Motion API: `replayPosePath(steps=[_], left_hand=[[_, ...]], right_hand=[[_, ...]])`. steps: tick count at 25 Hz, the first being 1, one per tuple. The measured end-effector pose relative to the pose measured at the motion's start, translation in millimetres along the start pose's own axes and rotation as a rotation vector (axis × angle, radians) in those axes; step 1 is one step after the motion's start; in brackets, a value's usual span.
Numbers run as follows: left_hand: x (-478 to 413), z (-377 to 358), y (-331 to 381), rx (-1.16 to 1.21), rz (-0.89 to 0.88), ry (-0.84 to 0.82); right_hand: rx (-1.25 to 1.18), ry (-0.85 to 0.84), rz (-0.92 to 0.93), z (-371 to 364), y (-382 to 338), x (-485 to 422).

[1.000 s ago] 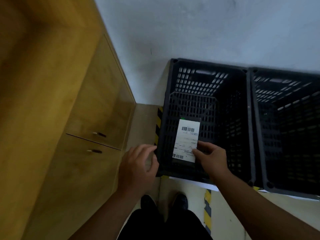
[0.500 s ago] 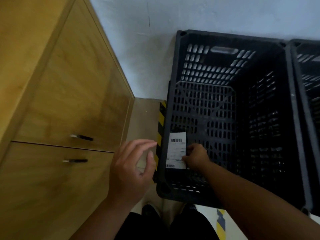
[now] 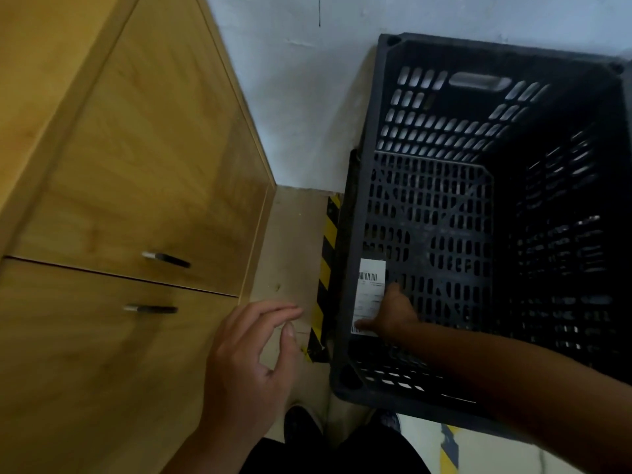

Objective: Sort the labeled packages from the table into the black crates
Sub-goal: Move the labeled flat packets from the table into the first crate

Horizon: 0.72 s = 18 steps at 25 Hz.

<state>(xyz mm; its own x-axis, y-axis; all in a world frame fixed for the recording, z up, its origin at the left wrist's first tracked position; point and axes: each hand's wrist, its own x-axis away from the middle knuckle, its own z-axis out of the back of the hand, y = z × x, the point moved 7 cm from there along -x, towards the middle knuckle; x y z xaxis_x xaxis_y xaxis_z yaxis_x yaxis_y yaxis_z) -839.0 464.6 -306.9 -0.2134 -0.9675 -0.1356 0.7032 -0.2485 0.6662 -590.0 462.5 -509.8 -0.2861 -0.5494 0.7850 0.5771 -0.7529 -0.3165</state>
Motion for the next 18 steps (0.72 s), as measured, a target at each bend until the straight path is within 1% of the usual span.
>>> replayPosePath(steps=[4, 7, 8, 10, 12, 15, 18], left_hand=[[8, 5, -1, 0.019, 0.019, 0.002], [8, 15, 13, 0.013, 0.060, -0.043], [7, 21, 22, 0.011, 0.099, -0.070], [7, 35, 46, 0.009, 0.177, -0.129], [6, 50, 82, -0.029, 0.175, -0.191], [2, 76, 147, -0.090, 0.110, -0.272], [-12, 102, 212, -0.117, 0.051, -0.350]], right_hand=[[0.133, -0.097, -0.012, -7, 1, 3], [0.210, -0.073, 0.033, 19, -17, 29], [0.259, -0.017, 0.074, 37, -26, 49], [0.339, 0.197, 0.211, 79, -46, 104], [0.370, 0.373, 0.342, 116, -61, 174], [0.373, 0.461, 0.412, 164, -71, 273], [0.380, 0.539, 0.416, 214, -71, 358]])
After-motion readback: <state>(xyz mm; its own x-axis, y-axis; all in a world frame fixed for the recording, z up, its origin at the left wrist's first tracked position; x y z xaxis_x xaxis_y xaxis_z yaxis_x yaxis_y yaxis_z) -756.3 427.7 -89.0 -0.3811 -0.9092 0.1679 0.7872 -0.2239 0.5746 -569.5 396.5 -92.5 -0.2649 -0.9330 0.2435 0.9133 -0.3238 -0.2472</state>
